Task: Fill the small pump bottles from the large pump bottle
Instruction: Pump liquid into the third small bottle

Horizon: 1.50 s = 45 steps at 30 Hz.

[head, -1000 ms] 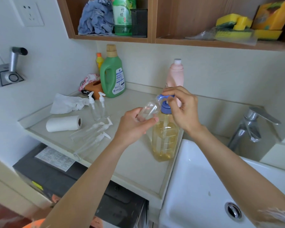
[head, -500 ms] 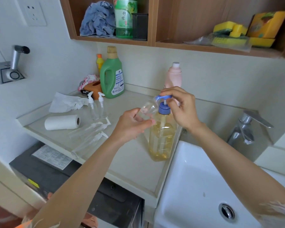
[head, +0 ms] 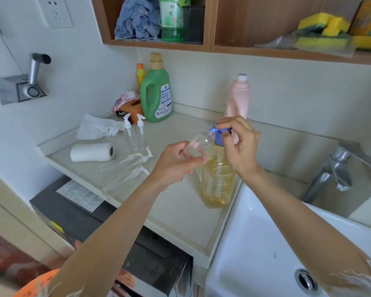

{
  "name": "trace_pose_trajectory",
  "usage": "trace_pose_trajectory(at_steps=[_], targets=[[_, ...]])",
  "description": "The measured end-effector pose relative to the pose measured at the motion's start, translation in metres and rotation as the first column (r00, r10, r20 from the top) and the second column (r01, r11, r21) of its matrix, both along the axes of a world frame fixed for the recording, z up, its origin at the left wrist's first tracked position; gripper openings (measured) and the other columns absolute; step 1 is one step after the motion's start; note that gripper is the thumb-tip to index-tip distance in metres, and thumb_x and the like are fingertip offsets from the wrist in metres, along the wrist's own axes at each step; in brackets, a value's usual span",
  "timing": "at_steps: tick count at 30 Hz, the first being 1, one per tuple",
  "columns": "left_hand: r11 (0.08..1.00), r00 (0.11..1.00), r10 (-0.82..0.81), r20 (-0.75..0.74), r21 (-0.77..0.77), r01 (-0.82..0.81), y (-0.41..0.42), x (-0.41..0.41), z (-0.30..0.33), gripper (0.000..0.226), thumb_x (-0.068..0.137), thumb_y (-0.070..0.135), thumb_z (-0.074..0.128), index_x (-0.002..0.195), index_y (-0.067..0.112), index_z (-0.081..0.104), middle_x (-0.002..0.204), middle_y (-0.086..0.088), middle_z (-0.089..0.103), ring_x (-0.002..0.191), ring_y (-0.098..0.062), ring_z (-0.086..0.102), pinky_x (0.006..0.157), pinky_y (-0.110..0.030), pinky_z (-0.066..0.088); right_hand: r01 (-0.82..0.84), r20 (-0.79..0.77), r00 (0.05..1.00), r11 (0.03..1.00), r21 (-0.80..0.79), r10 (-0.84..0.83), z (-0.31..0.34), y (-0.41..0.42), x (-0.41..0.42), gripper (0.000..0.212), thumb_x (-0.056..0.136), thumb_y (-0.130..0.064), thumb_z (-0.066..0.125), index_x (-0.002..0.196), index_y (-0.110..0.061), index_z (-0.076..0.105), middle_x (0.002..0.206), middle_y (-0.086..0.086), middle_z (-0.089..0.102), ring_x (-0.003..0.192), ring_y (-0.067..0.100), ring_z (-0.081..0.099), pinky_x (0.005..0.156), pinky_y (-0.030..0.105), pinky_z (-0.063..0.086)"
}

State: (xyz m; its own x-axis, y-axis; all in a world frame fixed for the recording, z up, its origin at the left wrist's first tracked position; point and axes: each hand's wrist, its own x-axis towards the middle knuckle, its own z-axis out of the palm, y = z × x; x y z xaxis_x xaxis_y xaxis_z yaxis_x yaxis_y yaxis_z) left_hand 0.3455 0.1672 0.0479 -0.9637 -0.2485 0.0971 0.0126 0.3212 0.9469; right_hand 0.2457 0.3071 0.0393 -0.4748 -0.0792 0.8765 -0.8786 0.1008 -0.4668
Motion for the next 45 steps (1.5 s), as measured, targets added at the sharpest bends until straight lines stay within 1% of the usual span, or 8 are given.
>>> trace_pose_trajectory(at_steps=[14,19,25,31,36,41,43,45], targets=[[1.0,0.999,0.013,-0.037,0.029,-0.012,0.004,-0.003,0.007,0.016,0.077,0.025,0.077,0.091,0.025,0.069,0.072,-0.007,0.058,0.059,-0.019,0.054,0.039,-0.021,0.034,-0.004,0.036,0.999,0.989,0.146,-0.002,0.035,0.01,-0.006,0.026,0.082,-0.013,0.048,0.078,-0.005,0.073,0.079,0.008,0.067,0.074,0.021,0.061,0.073,0.02,0.047],[0.999,0.997,0.044,-0.058,0.021,-0.043,0.004,-0.005,0.001,0.028,0.077,0.026,0.078,0.101,0.024,0.065,0.067,0.001,0.058,0.044,-0.006,0.05,0.038,-0.022,0.034,0.016,-0.006,1.0,0.999,0.04,-0.016,0.018,0.006,-0.006,0.025,0.081,-0.007,0.049,0.082,-0.001,0.073,0.085,0.009,0.069,0.083,0.014,0.064,0.082,0.018,0.048],[0.997,0.998,0.069,-0.003,0.032,-0.068,0.003,-0.002,-0.006,0.049,0.075,0.029,0.079,0.118,0.024,0.057,0.071,0.001,0.057,0.043,-0.005,0.05,0.038,-0.021,0.032,0.014,-0.014,1.0,1.0,0.005,-0.014,0.002,0.001,-0.002,0.026,0.076,-0.002,0.047,0.08,0.001,0.072,0.082,0.01,0.067,0.08,0.017,0.061,0.07,0.011,0.045],[0.998,0.999,0.041,-0.019,0.048,-0.04,0.006,0.004,-0.007,0.035,0.077,0.026,0.077,0.108,0.022,0.062,0.074,-0.001,0.058,0.046,-0.005,0.052,0.039,-0.021,0.034,-0.004,0.047,0.999,0.995,0.098,-0.001,0.014,0.007,0.009,0.03,0.077,-0.012,0.046,0.083,-0.003,0.074,0.085,0.01,0.068,0.079,0.012,0.061,0.073,0.009,0.044],[0.993,0.999,0.006,-0.032,0.121,-0.002,-0.001,0.005,-0.004,0.033,0.079,0.023,0.075,0.107,0.017,0.059,0.086,-0.009,0.058,0.06,-0.013,0.058,0.039,-0.021,0.033,-0.089,0.119,0.991,0.979,0.183,0.068,0.043,0.016,0.006,0.027,0.082,-0.024,0.044,0.078,-0.025,0.071,0.082,0.0,0.07,0.079,0.019,0.063,0.074,0.024,0.048],[0.982,0.998,-0.051,-0.038,0.179,0.057,-0.004,0.0,-0.01,0.007,0.084,0.023,0.071,0.088,0.024,0.066,0.077,0.0,0.056,0.057,-0.013,0.056,0.041,-0.018,0.029,-0.044,0.083,0.996,0.987,0.157,0.031,0.025,0.013,0.0,0.03,0.088,-0.021,0.049,0.087,-0.006,0.074,0.09,0.005,0.071,0.09,0.015,0.065,0.083,0.023,0.048],[0.978,0.997,-0.059,-0.046,0.195,0.067,-0.004,-0.002,-0.011,0.014,0.086,0.023,0.07,0.073,0.029,0.065,0.071,0.003,0.054,0.055,-0.013,0.055,0.041,-0.017,0.027,-0.039,0.088,0.996,0.995,0.094,0.031,0.02,0.01,0.001,0.028,0.088,-0.017,0.049,0.088,-0.005,0.074,0.091,0.008,0.07,0.092,0.014,0.065,0.087,0.023,0.048],[0.97,0.997,-0.072,-0.041,0.228,0.079,-0.004,-0.005,-0.01,0.01,0.088,0.023,0.067,0.079,0.026,0.068,0.075,0.002,0.057,0.054,-0.013,0.055,0.039,-0.016,0.026,-0.061,0.121,0.991,0.998,0.03,0.057,0.021,0.006,0.001,0.026,0.088,-0.016,0.049,0.086,-0.008,0.074,0.088,0.006,0.069,0.092,0.013,0.065,0.087,0.023,0.048]])
